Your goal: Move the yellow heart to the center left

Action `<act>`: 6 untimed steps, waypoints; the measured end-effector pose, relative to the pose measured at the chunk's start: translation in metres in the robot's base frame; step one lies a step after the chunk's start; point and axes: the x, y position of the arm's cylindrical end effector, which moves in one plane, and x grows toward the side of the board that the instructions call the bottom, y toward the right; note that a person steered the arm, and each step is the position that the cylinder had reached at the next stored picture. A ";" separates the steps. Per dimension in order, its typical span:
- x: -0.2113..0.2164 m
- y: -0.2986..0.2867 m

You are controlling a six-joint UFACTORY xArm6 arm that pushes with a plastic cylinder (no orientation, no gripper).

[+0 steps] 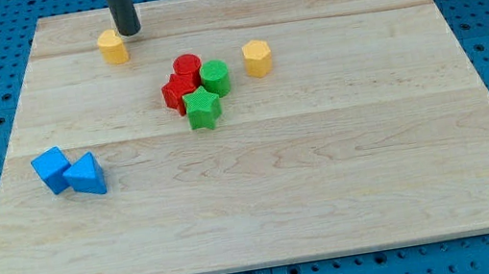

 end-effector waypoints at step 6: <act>0.079 -0.078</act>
